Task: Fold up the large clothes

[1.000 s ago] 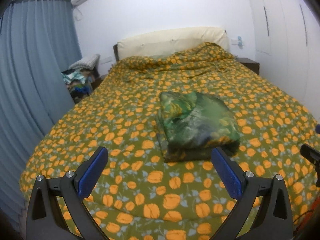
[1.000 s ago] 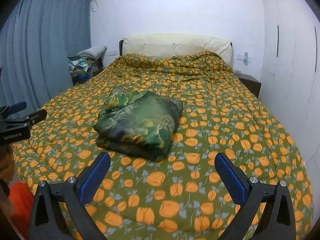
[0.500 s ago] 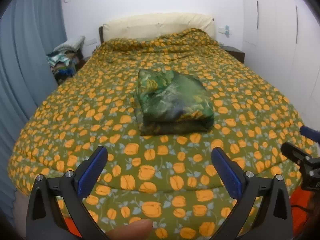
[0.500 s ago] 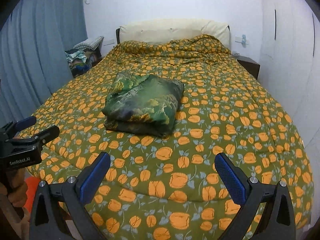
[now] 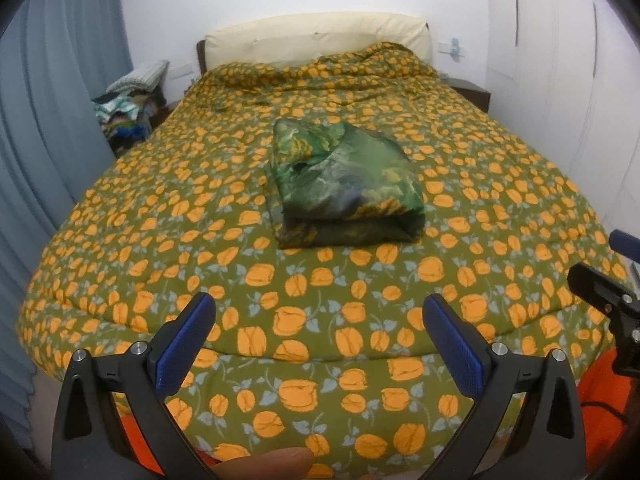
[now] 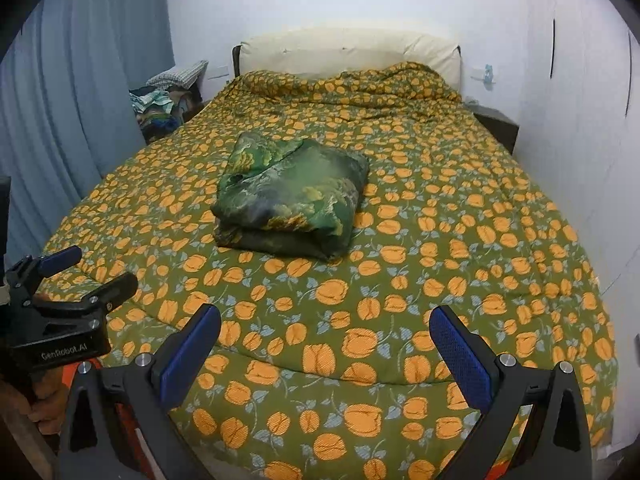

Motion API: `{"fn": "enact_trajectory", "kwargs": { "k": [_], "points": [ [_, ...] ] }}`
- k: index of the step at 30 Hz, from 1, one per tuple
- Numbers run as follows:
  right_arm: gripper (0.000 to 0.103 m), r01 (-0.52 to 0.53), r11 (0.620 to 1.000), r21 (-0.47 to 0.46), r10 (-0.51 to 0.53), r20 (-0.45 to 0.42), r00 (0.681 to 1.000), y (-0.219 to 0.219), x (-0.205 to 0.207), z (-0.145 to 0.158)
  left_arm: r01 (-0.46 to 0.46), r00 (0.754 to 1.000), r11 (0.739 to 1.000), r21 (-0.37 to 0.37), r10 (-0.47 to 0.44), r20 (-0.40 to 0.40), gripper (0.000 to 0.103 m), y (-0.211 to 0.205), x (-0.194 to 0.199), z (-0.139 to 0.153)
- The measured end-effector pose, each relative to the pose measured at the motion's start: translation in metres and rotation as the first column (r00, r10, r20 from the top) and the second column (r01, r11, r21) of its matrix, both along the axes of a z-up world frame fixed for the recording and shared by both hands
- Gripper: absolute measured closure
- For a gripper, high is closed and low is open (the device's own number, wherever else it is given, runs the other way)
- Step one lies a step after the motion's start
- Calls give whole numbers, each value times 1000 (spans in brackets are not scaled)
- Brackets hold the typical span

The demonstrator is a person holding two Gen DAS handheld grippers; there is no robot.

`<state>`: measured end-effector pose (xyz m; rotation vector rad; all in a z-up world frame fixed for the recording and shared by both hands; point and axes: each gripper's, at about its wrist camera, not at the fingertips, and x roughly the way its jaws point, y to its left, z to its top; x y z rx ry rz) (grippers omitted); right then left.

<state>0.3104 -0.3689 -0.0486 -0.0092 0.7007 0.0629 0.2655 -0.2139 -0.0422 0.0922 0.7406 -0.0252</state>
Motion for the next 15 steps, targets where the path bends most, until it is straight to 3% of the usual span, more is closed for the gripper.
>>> {"fn": "enact_trajectory", "kwargs": {
  "k": [15],
  "points": [
    [0,20,998,-64,-22,-18,1000,4,1,-2,-19,1000,1000,-15,19,-5,0,5,1,3]
  ]
}}
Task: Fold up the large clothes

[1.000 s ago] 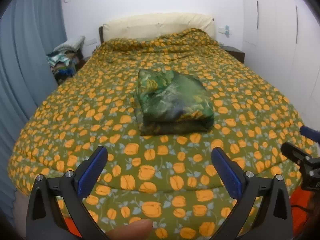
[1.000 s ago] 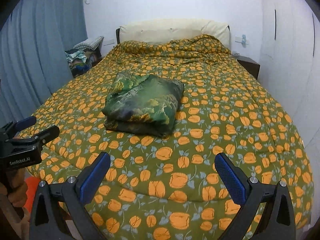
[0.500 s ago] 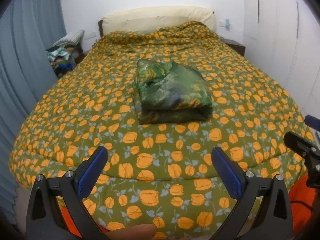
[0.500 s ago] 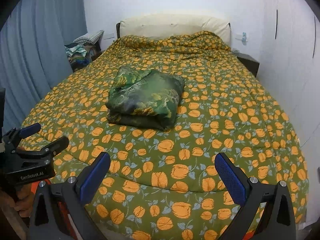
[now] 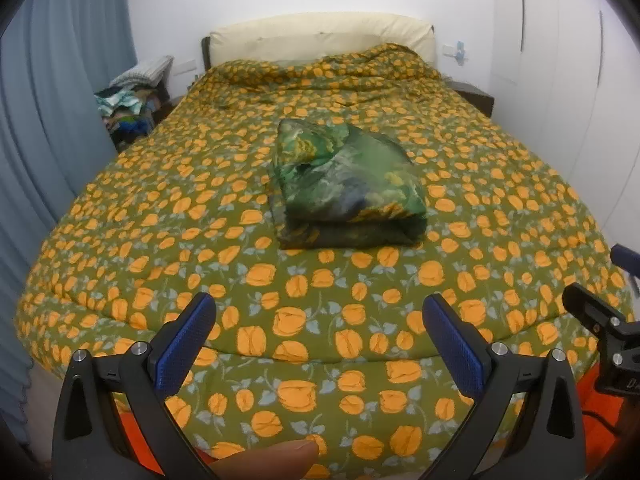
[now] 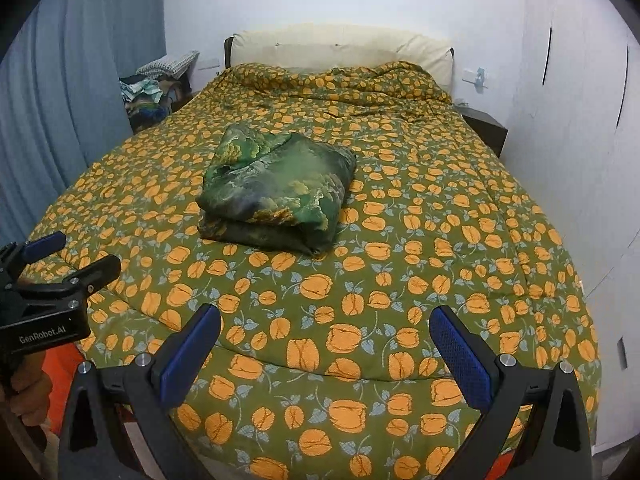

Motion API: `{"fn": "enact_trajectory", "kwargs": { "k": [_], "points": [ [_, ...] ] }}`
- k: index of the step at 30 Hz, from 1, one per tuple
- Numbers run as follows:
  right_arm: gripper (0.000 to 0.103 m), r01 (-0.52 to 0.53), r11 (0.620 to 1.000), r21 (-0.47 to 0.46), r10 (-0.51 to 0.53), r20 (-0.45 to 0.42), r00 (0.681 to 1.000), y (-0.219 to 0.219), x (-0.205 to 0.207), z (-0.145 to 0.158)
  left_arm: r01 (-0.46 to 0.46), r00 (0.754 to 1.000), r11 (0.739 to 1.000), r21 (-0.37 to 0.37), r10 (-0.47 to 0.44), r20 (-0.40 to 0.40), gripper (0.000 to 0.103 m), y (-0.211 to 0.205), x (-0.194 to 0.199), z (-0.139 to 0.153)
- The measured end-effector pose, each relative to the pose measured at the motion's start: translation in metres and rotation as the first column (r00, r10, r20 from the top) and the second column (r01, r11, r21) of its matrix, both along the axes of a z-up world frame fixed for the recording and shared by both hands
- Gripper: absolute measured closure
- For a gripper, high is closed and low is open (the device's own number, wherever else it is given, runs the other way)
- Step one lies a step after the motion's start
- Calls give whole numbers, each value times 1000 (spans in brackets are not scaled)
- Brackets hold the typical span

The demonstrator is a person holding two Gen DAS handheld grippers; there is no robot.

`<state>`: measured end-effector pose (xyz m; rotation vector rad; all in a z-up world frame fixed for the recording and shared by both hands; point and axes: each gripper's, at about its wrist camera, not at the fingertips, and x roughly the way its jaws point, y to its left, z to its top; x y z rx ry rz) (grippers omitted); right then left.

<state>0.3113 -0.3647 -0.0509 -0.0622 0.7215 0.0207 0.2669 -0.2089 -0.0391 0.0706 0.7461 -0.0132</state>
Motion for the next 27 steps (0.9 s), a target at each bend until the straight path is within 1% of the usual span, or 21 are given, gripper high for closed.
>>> {"fn": "enact_trajectory", "kwargs": {
  "k": [7,15,18,21,27],
  "points": [
    [0,-4,1000,-19,4,-3,1000,4,-1,0,11,1000,1000,-3,-11,-5,0,-4,-1,2],
    [0,-2,999,-32,2,-7,1000,4,-2,1,1,1000,1000,-13,-1,-18,0,-7,-1,3],
    [0,-2,1000,-20,2,-7,1000,3,-3,3,5,1000,1000,-2,-6,-15,0,-8,-1,6],
    [0,-7,1000,-7,7,-1,1000,3,-4,8,5,1000,999,32,-5,2,0,-12,-4,10],
    [0,-26,1000,-1,26,10,1000,10,-5,16,3,1000,999,37,-4,20,0,-10,-7,17]
  ]
}}
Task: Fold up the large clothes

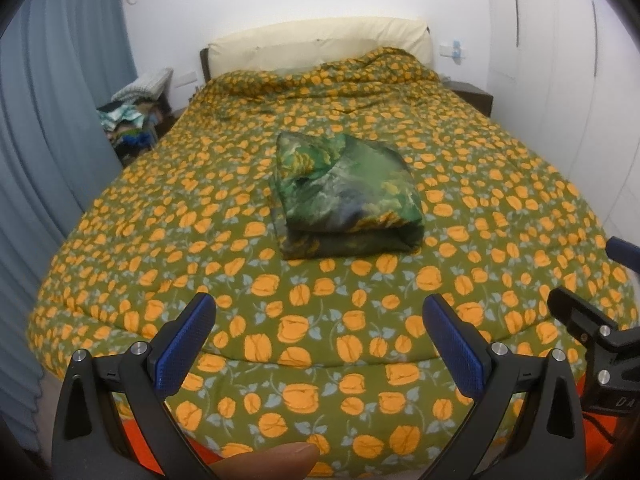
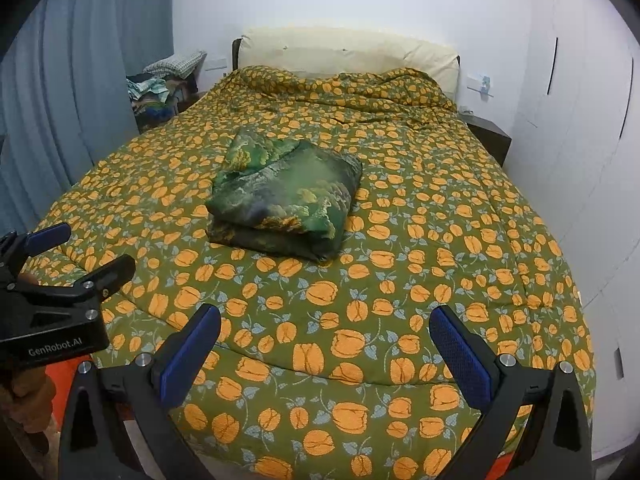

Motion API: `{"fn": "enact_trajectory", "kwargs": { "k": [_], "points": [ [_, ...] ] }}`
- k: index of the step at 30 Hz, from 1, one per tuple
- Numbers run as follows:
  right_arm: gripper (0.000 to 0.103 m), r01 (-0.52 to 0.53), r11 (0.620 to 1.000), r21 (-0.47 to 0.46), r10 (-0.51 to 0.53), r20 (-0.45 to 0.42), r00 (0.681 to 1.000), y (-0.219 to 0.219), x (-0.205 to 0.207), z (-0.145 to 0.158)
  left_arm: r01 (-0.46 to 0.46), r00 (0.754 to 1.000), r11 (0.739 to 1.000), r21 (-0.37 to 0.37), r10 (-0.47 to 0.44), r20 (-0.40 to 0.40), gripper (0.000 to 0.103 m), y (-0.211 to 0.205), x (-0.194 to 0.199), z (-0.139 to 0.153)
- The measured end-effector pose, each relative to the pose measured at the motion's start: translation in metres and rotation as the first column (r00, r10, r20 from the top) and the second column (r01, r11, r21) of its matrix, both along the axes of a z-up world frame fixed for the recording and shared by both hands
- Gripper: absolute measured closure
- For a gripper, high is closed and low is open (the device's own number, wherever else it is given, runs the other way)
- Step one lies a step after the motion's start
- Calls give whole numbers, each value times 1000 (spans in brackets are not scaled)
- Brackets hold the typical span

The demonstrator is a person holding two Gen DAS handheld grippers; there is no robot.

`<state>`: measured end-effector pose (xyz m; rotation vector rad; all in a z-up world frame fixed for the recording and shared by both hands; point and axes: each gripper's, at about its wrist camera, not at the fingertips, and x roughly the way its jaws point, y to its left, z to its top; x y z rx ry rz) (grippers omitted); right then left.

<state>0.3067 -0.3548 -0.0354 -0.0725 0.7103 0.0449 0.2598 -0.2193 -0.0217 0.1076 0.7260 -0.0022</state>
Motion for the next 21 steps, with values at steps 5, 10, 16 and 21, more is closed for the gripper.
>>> {"fn": "enact_trajectory", "kwargs": {
  "k": [5,10,16,21],
  "points": [
    [0,2,1000,-8,-2,-6,1000,2,1,0,-5,1000,1000,-6,5,-4,0,3,0,2],
    [0,-3,1000,-5,3,-18,1000,3,1,1,-3,1000,1000,-11,3,-18,0,4,1,2],
    [0,-8,1000,-8,8,-10,1000,4,-1,5,-2,1000,1000,-12,2,-17,0,4,1,2],
    [0,-7,1000,-9,7,-13,1000,4,-2,6,-3,1000,1000,-13,3,-17,0,4,0,3]
  ]
}}
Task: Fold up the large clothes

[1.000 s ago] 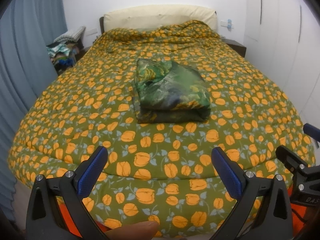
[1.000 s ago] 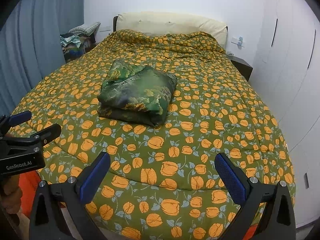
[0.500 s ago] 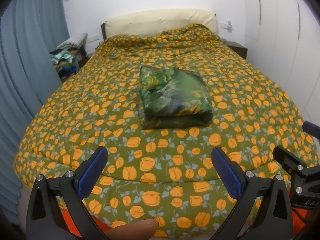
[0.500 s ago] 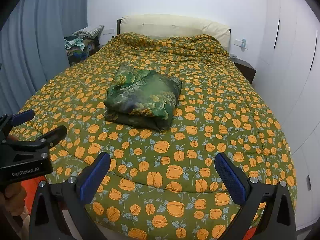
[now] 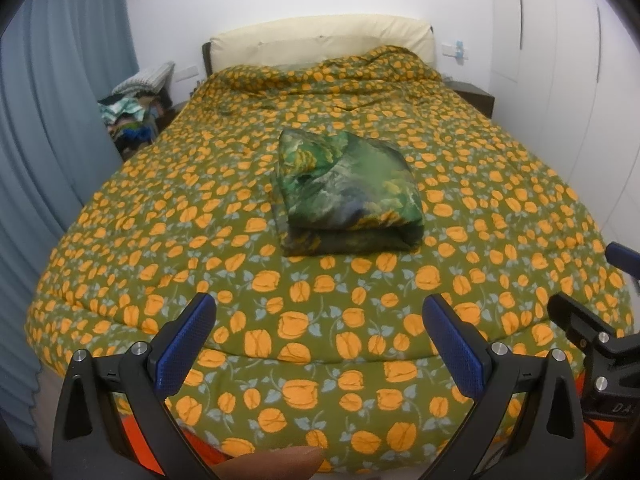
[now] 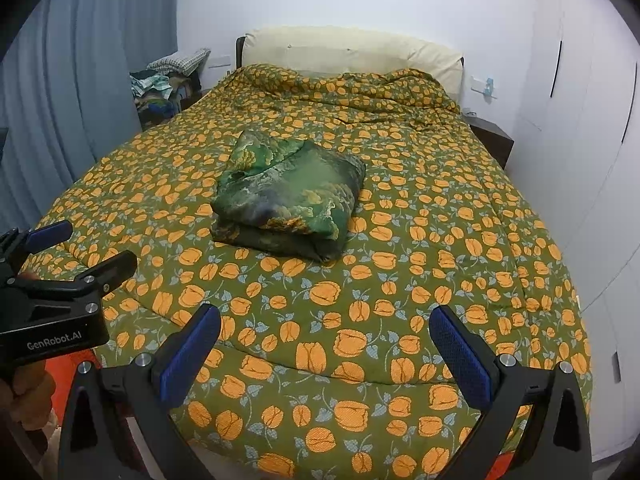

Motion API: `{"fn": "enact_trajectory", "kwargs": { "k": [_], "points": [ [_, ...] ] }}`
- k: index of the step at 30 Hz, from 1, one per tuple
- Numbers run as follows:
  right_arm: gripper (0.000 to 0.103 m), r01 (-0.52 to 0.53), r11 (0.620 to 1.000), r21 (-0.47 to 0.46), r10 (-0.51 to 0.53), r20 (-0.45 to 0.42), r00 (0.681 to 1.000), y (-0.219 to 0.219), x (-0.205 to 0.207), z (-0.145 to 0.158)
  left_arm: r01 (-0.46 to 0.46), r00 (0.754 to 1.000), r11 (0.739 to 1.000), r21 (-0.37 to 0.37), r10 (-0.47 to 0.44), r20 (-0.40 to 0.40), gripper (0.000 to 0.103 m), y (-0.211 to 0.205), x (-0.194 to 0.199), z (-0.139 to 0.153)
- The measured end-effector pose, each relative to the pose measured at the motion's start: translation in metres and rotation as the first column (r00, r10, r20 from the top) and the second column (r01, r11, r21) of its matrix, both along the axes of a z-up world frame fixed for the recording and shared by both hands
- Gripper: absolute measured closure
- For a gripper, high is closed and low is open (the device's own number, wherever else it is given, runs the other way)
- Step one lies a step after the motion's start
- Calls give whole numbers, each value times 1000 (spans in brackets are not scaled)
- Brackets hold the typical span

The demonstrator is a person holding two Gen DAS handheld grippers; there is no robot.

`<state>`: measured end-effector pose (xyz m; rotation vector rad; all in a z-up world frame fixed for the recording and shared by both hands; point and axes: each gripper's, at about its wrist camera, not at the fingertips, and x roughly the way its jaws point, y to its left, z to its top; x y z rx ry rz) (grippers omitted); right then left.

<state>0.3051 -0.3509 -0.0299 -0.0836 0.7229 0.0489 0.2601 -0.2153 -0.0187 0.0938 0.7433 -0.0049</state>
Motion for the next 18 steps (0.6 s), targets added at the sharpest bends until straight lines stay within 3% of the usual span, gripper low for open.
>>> {"fn": "enact_trajectory", "kwargs": {
  "k": [18],
  "points": [
    [0,9,1000,-1,-9,-9,1000,-4,1,-5,0,1000,1000,-7,0,16,0,-1,-5,-1]
  ]
}}
